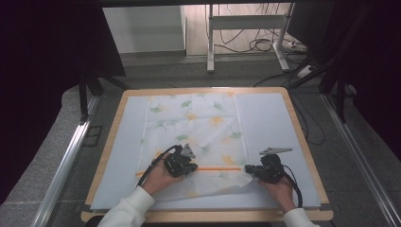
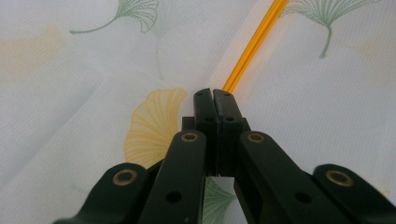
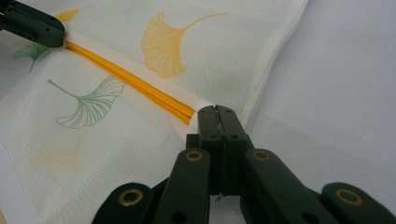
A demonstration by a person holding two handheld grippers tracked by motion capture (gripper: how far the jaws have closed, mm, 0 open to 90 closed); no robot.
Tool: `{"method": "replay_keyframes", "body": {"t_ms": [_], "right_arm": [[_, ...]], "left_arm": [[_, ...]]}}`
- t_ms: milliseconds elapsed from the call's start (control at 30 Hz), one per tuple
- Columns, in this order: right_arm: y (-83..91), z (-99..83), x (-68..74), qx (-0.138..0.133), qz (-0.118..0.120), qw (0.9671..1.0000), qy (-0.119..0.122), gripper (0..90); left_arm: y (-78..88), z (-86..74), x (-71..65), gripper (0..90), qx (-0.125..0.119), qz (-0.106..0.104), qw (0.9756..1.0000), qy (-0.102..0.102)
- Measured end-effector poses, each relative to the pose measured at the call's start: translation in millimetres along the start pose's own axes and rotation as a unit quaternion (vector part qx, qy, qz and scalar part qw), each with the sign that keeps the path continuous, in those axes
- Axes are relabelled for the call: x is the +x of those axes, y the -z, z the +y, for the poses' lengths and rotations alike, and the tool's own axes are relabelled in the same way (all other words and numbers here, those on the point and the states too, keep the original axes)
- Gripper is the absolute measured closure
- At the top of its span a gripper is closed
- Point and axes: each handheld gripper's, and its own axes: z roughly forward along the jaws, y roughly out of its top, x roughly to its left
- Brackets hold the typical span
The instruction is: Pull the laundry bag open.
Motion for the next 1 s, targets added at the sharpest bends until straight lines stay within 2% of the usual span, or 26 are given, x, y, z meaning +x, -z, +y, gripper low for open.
{"method": "replay_keyframes", "body": {"t_ms": [400,600,1000], "right_arm": [[0.1,-0.1,0.0,0.0,0.0,1.0,0.001,89.8],[0.1,-0.2,-0.1,-0.001,0.001,1.0,0.003,89.7],[0.4,-0.4,0.0,0.0,0.0,1.0,0.001,89.8]], "left_arm": [[5.5,-7.5,3.3,90.0,0.003,0.001,0.9999,0.011],[8.8,-10.8,4.2,90.0,0.008,0.006,0.9999,0.008],[18.6,-25.1,10.5,90.0,0.007,0.008,0.9998,0.019]]}}
